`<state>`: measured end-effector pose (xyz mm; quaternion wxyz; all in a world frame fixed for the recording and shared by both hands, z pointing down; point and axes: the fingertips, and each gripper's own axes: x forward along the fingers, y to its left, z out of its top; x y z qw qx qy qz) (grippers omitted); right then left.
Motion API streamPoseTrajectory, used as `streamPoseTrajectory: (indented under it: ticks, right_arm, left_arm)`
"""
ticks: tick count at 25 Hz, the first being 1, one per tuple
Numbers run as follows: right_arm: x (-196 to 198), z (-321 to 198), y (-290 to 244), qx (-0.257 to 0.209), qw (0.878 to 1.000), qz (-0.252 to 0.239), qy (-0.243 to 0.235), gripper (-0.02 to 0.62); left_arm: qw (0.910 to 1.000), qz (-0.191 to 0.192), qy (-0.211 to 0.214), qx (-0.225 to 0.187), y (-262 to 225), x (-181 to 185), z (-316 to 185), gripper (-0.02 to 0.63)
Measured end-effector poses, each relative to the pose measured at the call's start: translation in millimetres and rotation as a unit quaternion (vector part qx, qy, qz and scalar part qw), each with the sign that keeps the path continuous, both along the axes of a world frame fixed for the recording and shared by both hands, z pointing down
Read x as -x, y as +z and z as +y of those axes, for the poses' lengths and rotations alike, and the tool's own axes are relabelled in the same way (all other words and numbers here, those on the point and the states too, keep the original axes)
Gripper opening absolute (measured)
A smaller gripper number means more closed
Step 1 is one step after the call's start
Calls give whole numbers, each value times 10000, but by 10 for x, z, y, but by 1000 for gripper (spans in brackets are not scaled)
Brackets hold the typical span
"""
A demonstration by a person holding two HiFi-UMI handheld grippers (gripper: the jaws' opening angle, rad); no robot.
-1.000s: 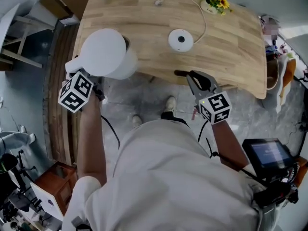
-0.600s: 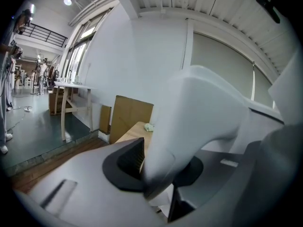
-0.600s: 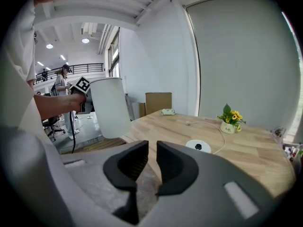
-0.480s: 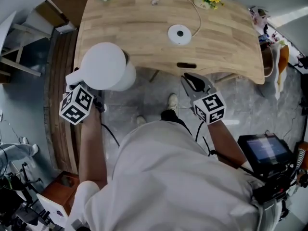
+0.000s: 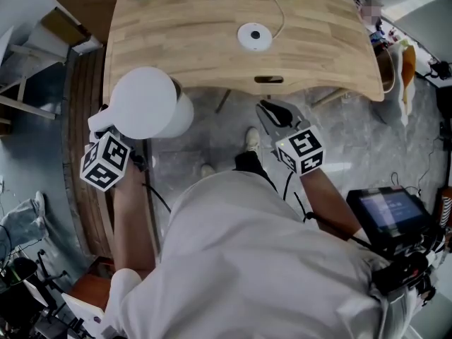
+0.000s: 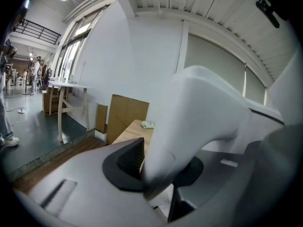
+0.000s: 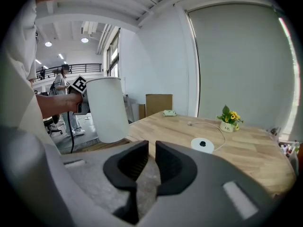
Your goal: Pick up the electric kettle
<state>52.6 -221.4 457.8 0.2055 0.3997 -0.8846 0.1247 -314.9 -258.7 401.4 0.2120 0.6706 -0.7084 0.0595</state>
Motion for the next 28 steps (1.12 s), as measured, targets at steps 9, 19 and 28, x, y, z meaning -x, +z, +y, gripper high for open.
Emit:
streamPoseTrajectory:
  ticks: [9,19,28]
  right_arm:
    - [326,361,-100,-186,9998,65,-58,38]
    - [341,350,-98,-257,9994,184,-116,31]
    - [320,364,-117,-277,9994,208,-90,28]
  left_arm:
    - [9999,37,131,-75,-28,206,378,100]
    - [9998,56,201,-79,4,117,364,100]
    - [9995,53,289,-74,8,43,353,100]
